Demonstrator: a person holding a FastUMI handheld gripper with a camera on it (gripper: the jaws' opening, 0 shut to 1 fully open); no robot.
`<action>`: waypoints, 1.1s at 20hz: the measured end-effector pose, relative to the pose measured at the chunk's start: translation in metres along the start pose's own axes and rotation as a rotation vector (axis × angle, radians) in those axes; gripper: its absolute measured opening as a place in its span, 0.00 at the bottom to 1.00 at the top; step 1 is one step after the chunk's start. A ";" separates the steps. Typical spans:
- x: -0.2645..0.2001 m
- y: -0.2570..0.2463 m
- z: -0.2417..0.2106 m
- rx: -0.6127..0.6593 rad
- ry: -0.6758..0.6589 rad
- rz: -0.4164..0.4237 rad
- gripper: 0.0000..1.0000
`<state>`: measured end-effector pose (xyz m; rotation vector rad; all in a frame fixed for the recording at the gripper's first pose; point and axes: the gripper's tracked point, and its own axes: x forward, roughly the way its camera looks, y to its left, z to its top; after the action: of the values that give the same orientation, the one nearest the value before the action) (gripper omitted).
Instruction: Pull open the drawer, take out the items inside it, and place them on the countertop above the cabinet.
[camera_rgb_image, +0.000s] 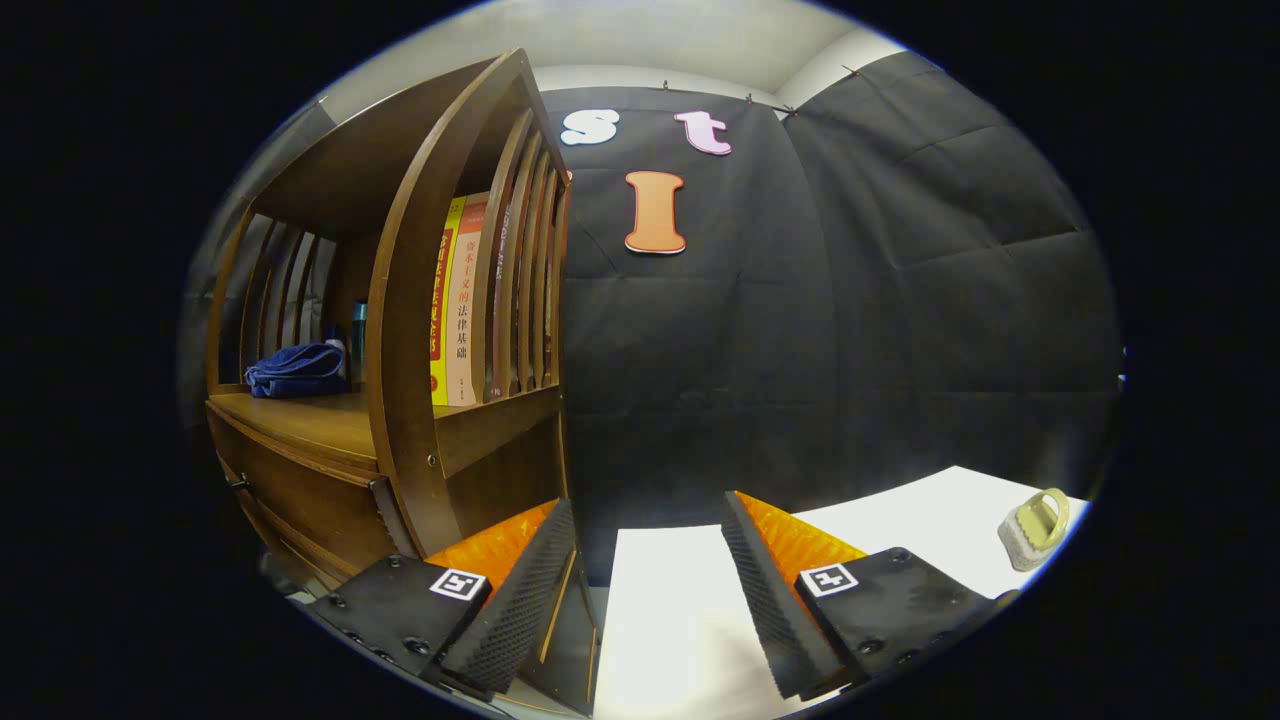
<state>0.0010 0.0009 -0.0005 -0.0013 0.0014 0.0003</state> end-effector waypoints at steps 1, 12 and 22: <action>0.000 -0.001 0.000 0.000 0.000 0.000 0.98; 0.033 -0.055 -0.007 0.049 0.101 -0.223 0.98; -0.098 -0.071 0.229 0.029 -0.357 -0.673 0.98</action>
<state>-0.0967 -0.0698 0.2282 0.0276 -0.3556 -0.6723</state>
